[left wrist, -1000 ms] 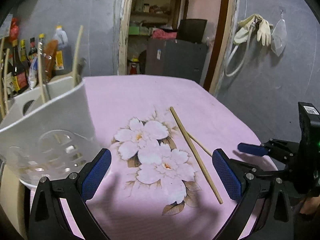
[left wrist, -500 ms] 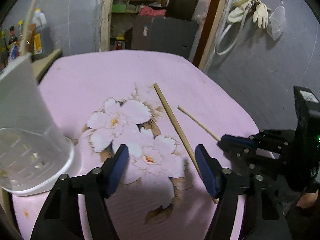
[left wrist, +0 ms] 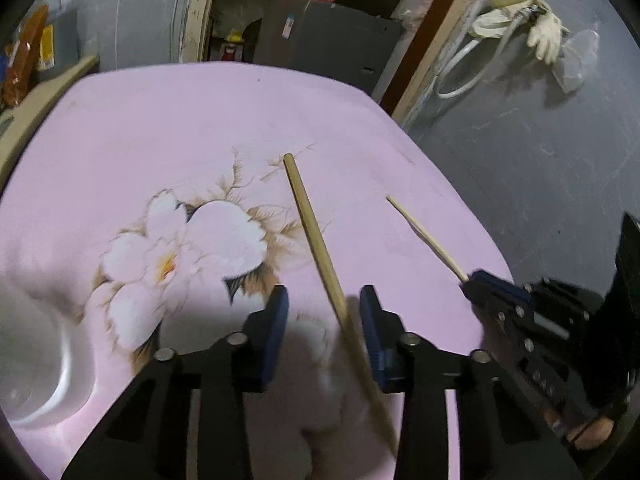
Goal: Organize utensils
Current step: 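Grasp a chopstick with the left gripper while the right gripper grasps the other chopstick, then lift both chopsticks upright and carry them over the white caddy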
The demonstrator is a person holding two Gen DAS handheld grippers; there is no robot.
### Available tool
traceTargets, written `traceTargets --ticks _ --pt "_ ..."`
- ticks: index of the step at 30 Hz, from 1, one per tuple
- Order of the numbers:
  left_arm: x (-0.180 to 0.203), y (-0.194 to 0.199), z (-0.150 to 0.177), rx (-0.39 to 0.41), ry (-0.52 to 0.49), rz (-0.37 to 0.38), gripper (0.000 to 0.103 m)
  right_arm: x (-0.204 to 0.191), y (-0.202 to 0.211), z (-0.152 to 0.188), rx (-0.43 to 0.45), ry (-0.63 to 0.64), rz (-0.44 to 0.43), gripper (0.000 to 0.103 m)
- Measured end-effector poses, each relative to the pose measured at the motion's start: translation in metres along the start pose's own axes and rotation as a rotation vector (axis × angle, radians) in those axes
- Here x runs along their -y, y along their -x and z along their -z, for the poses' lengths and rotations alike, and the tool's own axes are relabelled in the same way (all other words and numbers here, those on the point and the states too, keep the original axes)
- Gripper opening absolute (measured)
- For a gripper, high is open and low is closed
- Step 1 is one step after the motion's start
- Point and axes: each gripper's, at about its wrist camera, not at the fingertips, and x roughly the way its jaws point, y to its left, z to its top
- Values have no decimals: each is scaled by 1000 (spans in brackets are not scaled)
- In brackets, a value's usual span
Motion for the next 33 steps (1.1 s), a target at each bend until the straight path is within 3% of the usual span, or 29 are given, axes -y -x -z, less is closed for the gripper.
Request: traceTargets --ticks 5,17,23,25,33 --pt "-5 -11 -19 -27 40 13 16 6 -7 -7 -34 0 -21 3" --pt "-3 -15 -34 -100 14 -17 16 22 -44 -41 -129 -48 -79 7" --pt "-3 -20 -43 -147 29 -11 16 14 -52 -51 -184 -29 -45 8" --pt "-5 -21 -45 -159 44 -27 8 14 -52 -52 -199 -33 -45 8" --pt "-6 -8 -29 -189 108 36 5 19 -40 -40 -132 -178 -89 4"
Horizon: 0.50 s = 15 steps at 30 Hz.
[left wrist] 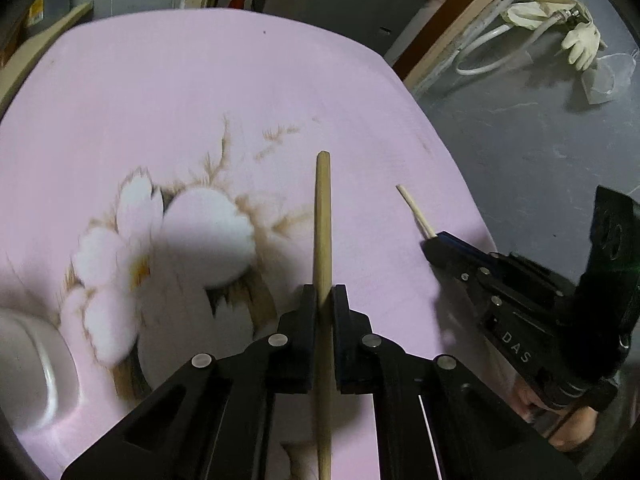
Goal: Organize utensils
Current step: 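Lift both chopsticks upright and carry them over the white caddy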
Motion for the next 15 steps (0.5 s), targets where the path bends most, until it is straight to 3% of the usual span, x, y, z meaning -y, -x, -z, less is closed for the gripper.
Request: traceTargets --ticks 6,15 --pt "1 25 25 73 16 30 5 1 26 26 124 -109 -156 3" --pt "20 78 72 387 -102 -12 5 -18 71 52 378 -99 -202 3"
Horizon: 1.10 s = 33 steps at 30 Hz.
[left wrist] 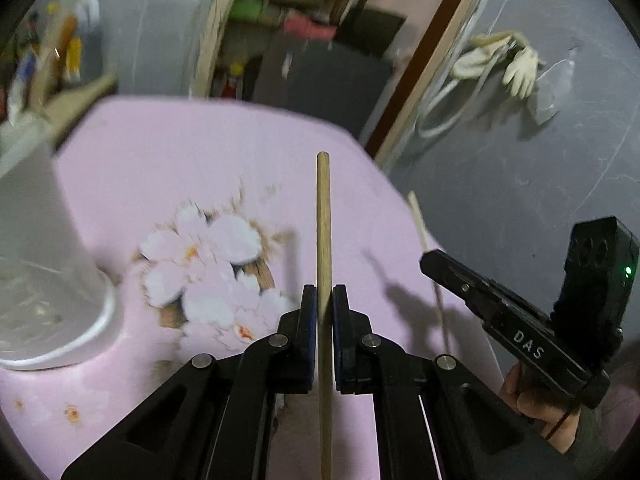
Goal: Organize utensils
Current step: 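Lift both chopsticks upright and carry them over the white caddy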
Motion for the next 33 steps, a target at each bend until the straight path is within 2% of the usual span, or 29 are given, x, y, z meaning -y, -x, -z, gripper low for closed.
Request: traceTargets --ticks 3,6,11,15,18,19,20,24,26,30,32,33 --pt "5 19 5 123 -5 -65 5 -13 14 3 84 25 -26 3" --pt "6 27 7 175 10 -78 5 -29 19 4 115 79 -26 3" --pt "-1 21 12 127 32 -100 5 -43 0 4 -1 155 22 3" --pt "-12 24 18 85 73 -102 5 -38 -30 8 -166 158 27 6" --pt "-14 26 18 72 81 -117 5 -38 -48 13 -259 161 15 14" --pt "-16 26 18 67 86 -116 5 -39 -52 14 -279 166 12 20" --pt "-18 26 19 62 90 -115 5 -39 -55 16 -296 173 11 20" --pt "-21 27 21 59 94 -112 5 -43 -77 21 -371 240 80 19" --pt "-22 27 22 59 97 -110 5 -46 -84 20 -373 277 101 16" --pt "-24 30 24 70 104 -102 5 -48 -92 16 -400 289 116 16" --pt "-21 34 24 84 101 -98 5 -48 -90 16 -406 291 117 5" --pt "-21 35 24 89 99 -97 5 -47 -90 15 -410 272 107 4"
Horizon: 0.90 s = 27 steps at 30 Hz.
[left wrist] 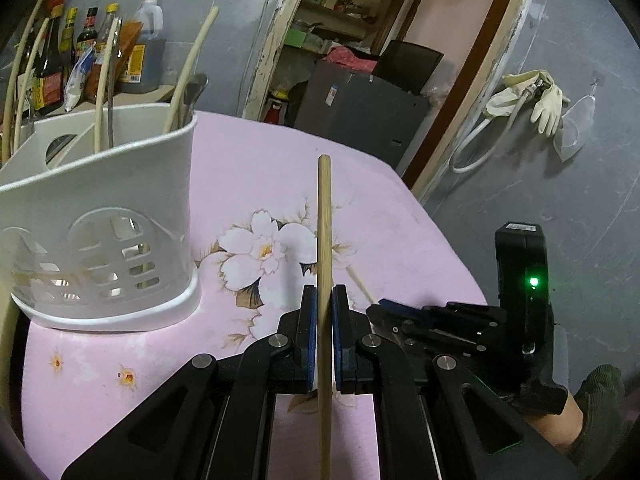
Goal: Organize utensils
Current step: 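Lift both chopsticks upright and carry them over the white caddy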
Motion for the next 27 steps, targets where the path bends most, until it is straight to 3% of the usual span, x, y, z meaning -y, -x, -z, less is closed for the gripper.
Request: traceTargets --ticks 6,9,12,15,21,27 --pt "0 9 2 28 -5 -2 5 18 21 8 108 -164 -125 3" --pt "0 15 3 57 3 4 5 22 47 17 251 -214 -179 3" --pt "1 23 2 96 -3 6 5 15 80 24 430 -213 -233 3" --pt "5 34 3 154 -40 3 5 3 100 23 555 -195 -272 3" --pt "7 58 -4 270 -68 -8 5 -26 126 12 745 -114 -262 3" --pt "-2 81 -20 354 -73 -36 5 -46 142 -11 883 -82 -287 3"
